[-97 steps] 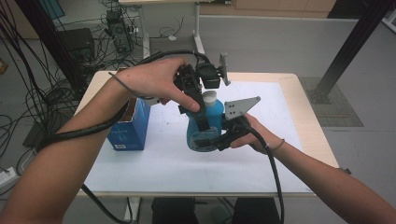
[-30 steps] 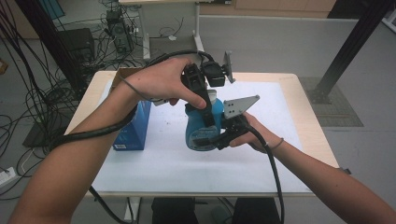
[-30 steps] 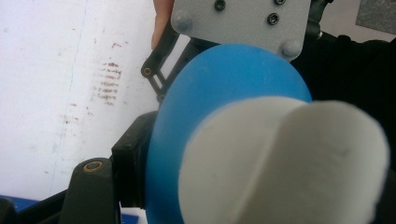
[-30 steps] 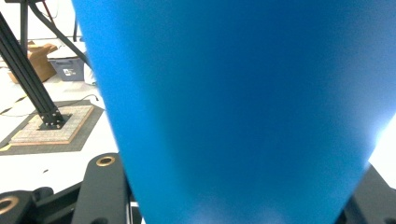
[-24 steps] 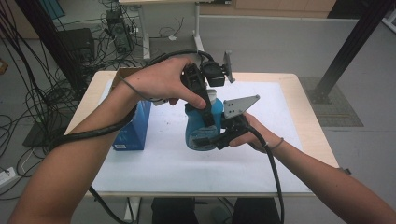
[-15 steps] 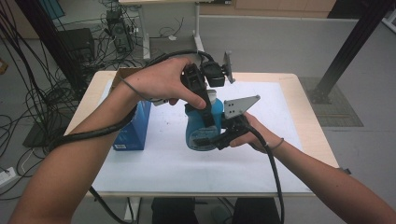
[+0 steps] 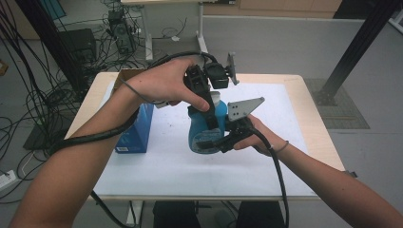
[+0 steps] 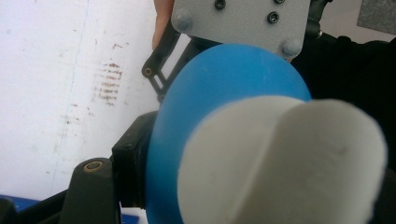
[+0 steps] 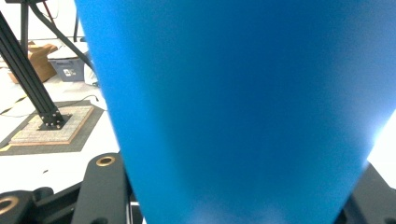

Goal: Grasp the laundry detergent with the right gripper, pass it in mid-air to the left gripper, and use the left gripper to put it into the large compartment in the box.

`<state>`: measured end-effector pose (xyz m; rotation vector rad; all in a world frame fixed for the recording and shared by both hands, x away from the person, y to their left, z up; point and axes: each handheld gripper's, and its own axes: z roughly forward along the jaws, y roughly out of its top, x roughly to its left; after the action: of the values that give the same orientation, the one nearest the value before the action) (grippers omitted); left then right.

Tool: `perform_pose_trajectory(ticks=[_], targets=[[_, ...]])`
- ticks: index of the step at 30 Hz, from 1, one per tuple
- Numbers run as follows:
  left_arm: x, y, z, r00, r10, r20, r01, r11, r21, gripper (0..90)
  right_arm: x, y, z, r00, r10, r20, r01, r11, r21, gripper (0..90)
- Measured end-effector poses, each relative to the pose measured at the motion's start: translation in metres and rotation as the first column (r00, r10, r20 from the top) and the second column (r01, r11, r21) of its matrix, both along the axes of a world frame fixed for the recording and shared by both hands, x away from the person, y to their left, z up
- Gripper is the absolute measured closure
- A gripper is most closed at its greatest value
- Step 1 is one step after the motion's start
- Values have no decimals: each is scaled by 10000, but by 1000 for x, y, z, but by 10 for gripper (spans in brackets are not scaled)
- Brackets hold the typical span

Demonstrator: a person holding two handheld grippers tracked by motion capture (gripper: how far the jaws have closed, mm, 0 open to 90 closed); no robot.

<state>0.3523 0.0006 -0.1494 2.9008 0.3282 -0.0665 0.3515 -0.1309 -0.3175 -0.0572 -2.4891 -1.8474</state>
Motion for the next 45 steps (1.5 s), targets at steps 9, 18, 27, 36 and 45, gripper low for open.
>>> perform_pose_trajectory(ticks=[9,18,27,36,45], targets=[[0,0,-1,10000,66,-53,-66,10000,61,338,0,0,-1,10000,52,1,-52,10000,24,406],[2,0,-1,9999,131,-72,-130,9999,51,339,2,0,-2,10000,55,14,-55,10000,29,406],[4,-1,-2,9999,101,-59,-100,9999,106,339,3,0,-3,10000,66,4,-66,10000,17,405],[3,-1,-2,9998,174,19,-174,9998,120,341,4,1,-3,10000,88,28,-89,9999,70,406],[4,-1,-2,9998,186,-44,-186,9998,106,343,4,0,-4,10000,86,-13,-86,9999,106,405]])
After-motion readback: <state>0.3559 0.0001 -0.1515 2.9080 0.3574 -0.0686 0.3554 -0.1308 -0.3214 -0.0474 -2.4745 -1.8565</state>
